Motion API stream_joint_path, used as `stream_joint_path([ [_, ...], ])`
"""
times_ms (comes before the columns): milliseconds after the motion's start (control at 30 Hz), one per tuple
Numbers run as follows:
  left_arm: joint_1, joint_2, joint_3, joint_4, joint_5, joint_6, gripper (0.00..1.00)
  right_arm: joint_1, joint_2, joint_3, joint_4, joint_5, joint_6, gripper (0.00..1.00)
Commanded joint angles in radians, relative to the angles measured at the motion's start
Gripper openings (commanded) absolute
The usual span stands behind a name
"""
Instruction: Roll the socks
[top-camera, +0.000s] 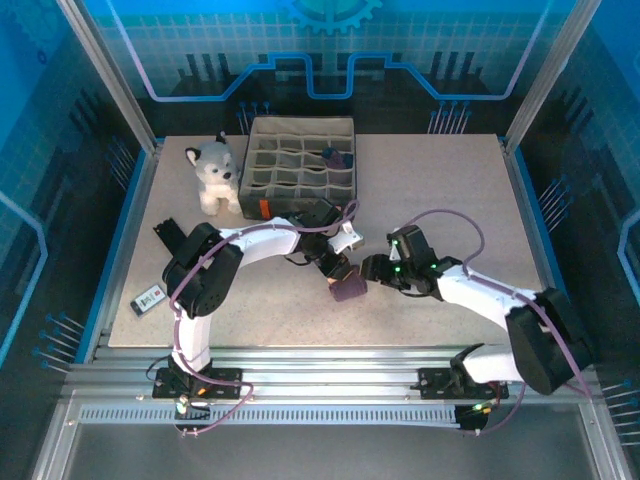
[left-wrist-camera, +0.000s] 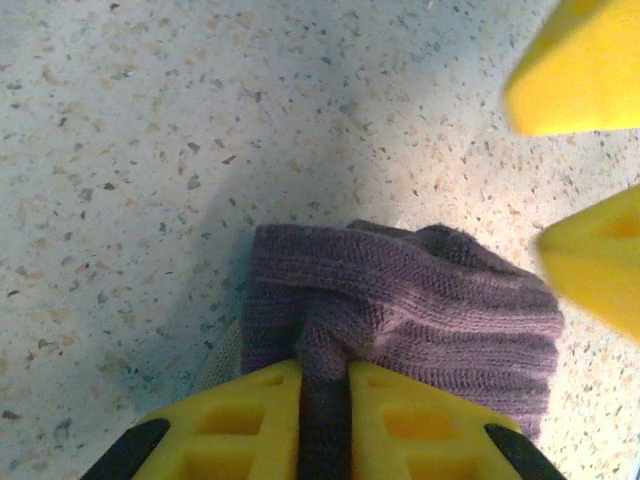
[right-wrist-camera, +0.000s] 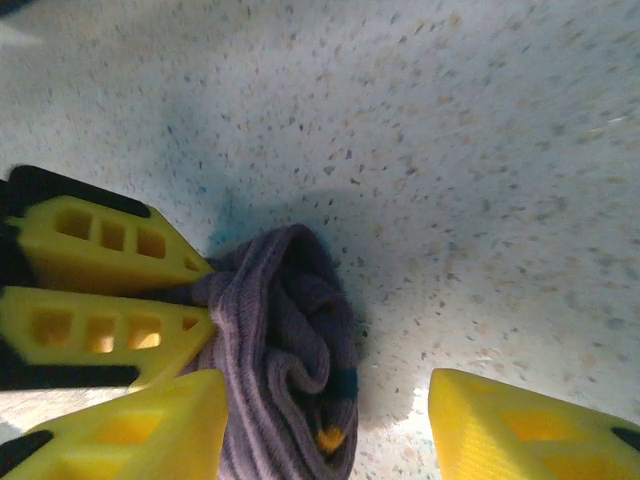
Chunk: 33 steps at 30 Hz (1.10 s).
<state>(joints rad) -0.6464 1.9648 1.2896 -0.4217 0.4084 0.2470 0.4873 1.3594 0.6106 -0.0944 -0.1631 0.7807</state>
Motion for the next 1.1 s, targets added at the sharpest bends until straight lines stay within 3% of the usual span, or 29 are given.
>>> stream_joint_path([
  [0,0.011,0.037,0.024,-0.062,0.041,0.1,0.17,-0.016,0.067,0.046,0.062,-0.084,-0.051,0.55],
  [333,0.018,0.013,0.004,-0.024,0.025,0.136,0.19,-0.011,0.25,0.135,-0.063,-0.027,-0.075,0.47],
  [600,0.039,-0.046,0.026,-0.012,-0.063,0.005,0.32,0.046,0.235,0.087,-0.075,0.036,0.006,0.46],
  [700,0.041,-0.071,0.025,-0.004,-0.084,-0.044,0.44,0.07,0.218,0.062,-0.066,0.059,0.035,0.46],
  [733,0.042,-0.079,0.025,-0.003,-0.09,-0.06,0.99,0.079,0.212,0.058,-0.066,0.069,0.042,0.46],
  [833,0.042,-0.104,0.026,0.001,-0.146,-0.111,0.99,0.095,0.199,0.047,-0.074,0.095,0.059,0.46],
  [1067,0.049,-0.251,-0.036,0.071,-0.422,-0.343,0.99,0.118,0.176,0.035,-0.083,0.13,0.082,0.45],
])
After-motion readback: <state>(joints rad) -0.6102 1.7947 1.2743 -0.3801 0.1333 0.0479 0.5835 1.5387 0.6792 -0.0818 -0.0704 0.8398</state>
